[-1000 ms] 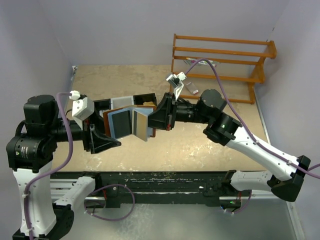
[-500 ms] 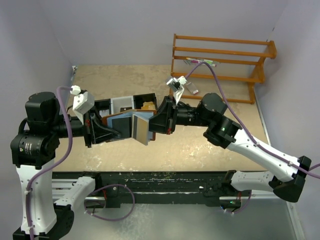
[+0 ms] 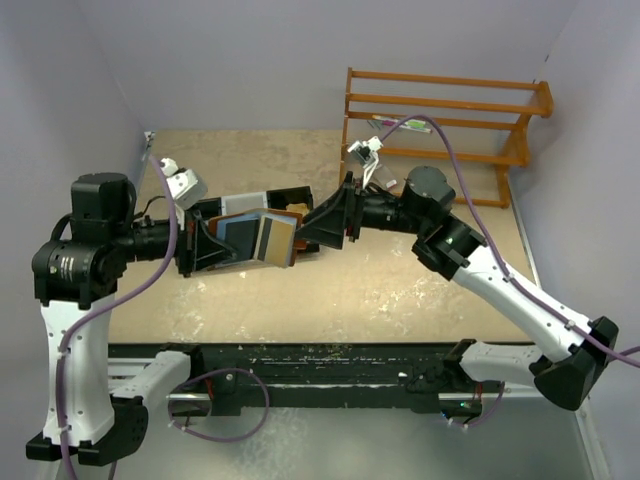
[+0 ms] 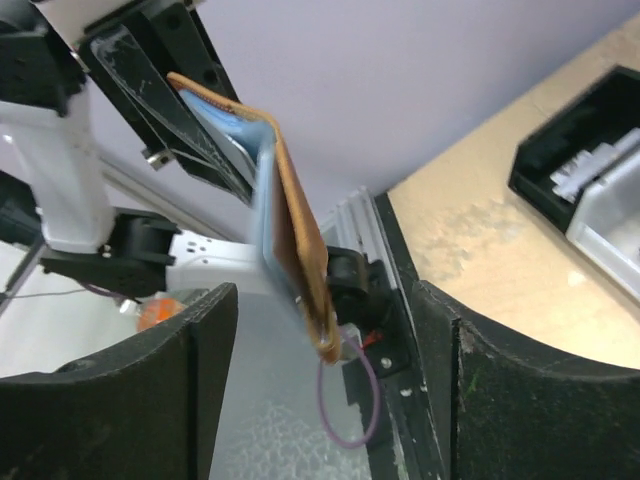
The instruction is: Take the credit cards out of the card holder
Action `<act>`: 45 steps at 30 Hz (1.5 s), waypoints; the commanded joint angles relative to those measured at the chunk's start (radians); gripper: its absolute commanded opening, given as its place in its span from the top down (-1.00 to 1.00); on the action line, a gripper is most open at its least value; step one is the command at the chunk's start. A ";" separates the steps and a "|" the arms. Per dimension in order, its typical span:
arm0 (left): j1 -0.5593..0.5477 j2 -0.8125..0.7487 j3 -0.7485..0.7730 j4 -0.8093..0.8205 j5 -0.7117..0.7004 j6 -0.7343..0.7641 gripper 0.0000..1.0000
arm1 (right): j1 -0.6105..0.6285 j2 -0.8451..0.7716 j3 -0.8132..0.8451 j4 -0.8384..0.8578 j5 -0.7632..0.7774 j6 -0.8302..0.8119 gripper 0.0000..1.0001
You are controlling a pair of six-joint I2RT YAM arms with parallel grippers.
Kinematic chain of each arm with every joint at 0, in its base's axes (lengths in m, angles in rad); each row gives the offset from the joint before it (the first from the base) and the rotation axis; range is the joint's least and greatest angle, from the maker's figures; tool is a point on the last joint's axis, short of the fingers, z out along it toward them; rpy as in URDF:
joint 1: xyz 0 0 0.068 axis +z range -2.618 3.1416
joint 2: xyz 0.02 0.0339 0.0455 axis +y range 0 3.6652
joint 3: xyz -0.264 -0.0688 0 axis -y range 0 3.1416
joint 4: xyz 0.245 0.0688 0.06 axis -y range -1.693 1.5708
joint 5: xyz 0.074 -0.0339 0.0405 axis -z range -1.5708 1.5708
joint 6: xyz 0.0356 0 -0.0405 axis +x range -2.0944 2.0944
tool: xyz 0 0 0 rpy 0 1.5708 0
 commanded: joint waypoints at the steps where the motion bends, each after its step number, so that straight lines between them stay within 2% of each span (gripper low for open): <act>1: -0.003 0.018 0.025 -0.064 -0.143 0.081 1.00 | -0.002 0.010 0.084 -0.157 0.067 -0.141 -0.51; 6: -0.003 0.019 0.030 -0.079 -0.173 0.092 1.00 | -0.003 -0.008 0.128 -0.222 0.162 -0.202 -0.67; 10: -0.003 0.041 0.024 -0.076 -0.241 0.075 1.00 | -0.003 -0.057 0.169 -0.294 0.316 -0.236 -0.69; 13: -0.003 0.051 0.020 -0.071 -0.259 0.067 1.00 | -0.002 -0.103 0.162 -0.272 0.346 -0.218 -0.65; 18: -0.003 0.049 0.044 -0.052 -0.182 0.053 1.00 | 0.028 -0.100 0.106 -0.043 0.194 -0.100 -0.55; 22: -0.003 0.054 0.067 -0.054 -0.061 0.043 1.00 | 0.102 -0.053 0.060 0.168 0.099 -0.005 -0.50; 25: -0.003 0.064 0.084 -0.074 0.038 0.048 1.00 | 0.142 0.006 0.062 0.243 0.056 0.036 -0.45; 30: -0.003 0.083 0.120 -0.110 0.182 0.061 1.00 | 0.161 0.065 0.047 0.283 0.039 0.061 -0.35; 38: -0.002 0.091 0.132 -0.123 0.276 0.064 1.00 | 0.168 0.087 0.040 0.273 0.048 0.061 -0.22; 41: -0.003 0.086 0.130 -0.131 0.275 0.069 1.00 | 0.173 0.105 0.051 0.288 0.041 0.067 -0.11; 45: -0.002 0.080 0.128 -0.139 0.282 0.073 1.00 | 0.178 0.129 0.068 0.308 0.025 0.080 0.14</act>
